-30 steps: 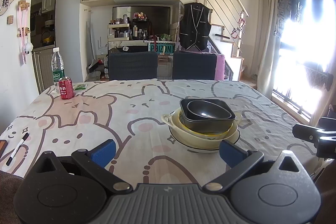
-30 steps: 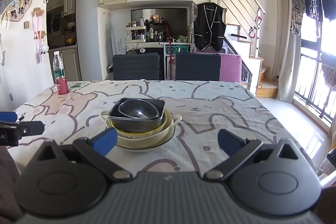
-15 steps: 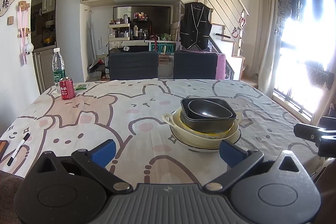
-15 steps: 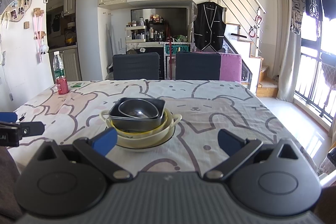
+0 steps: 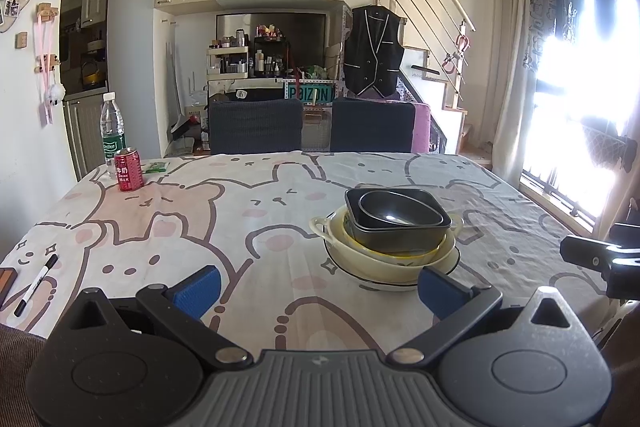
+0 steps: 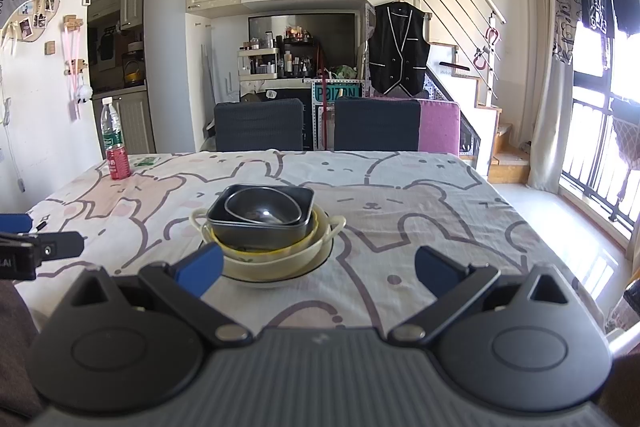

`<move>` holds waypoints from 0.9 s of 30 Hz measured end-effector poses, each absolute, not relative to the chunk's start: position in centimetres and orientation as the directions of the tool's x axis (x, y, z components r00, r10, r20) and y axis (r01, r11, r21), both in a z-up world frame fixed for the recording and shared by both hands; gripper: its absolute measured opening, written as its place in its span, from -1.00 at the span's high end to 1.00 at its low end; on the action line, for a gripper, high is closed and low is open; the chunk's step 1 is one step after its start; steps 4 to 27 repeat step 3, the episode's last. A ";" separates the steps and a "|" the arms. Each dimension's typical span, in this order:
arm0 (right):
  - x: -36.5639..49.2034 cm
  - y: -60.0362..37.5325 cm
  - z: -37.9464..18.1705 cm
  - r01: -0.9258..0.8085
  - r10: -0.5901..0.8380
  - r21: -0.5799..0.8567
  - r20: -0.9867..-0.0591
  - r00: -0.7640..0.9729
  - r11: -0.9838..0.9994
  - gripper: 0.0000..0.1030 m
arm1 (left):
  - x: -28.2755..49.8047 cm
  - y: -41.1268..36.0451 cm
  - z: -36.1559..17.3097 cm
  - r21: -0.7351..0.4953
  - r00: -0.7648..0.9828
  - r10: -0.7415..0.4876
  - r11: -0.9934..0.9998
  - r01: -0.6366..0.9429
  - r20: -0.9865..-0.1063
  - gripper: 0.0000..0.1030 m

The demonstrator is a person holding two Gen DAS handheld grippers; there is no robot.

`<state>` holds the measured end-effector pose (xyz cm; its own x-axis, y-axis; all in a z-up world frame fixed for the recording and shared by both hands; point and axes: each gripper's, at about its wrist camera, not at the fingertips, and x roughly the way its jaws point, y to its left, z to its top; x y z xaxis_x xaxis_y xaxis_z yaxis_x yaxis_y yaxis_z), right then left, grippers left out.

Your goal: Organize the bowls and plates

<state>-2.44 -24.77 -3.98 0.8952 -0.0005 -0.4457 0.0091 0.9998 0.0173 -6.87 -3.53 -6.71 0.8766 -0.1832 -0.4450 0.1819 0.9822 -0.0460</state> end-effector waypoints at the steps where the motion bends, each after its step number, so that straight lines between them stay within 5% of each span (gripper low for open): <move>1: -2.4 -24.8 -4.0 0.009 0.000 0.017 -0.446 0.895 1.000 -0.99 | -6.9 -3.5 -6.7 -0.047 0.876 -0.182 0.983 0.180 -0.447 -1.00; 27: -2.4 -24.8 -4.0 0.008 0.000 0.016 -0.446 0.895 1.000 -0.99 | -6.9 -3.5 -6.7 -0.048 0.875 -0.180 0.983 0.177 -0.449 -1.00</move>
